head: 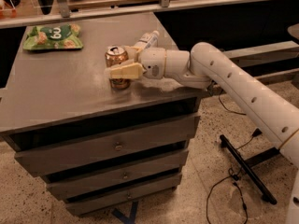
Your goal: Place orange can upright
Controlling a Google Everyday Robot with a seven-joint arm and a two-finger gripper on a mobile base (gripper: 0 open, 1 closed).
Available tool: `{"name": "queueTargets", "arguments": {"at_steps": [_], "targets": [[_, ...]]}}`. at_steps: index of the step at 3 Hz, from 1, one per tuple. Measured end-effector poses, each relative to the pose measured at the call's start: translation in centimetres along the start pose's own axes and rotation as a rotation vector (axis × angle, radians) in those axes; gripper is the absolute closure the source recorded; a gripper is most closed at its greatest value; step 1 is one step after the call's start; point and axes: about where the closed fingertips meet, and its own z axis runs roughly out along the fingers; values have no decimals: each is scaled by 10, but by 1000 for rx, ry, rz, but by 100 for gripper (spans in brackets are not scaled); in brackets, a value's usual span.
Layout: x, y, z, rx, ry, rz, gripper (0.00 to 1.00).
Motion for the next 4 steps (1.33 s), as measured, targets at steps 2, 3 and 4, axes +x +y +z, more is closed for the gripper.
{"name": "queueTargets", "arguments": {"at_steps": [2,3,4], "targets": [[3,-9,-30,33,54,-27,0],[3,-17,-56,50,101,-60,0],[-1,-19,-71,5,154,-133,0]]}}
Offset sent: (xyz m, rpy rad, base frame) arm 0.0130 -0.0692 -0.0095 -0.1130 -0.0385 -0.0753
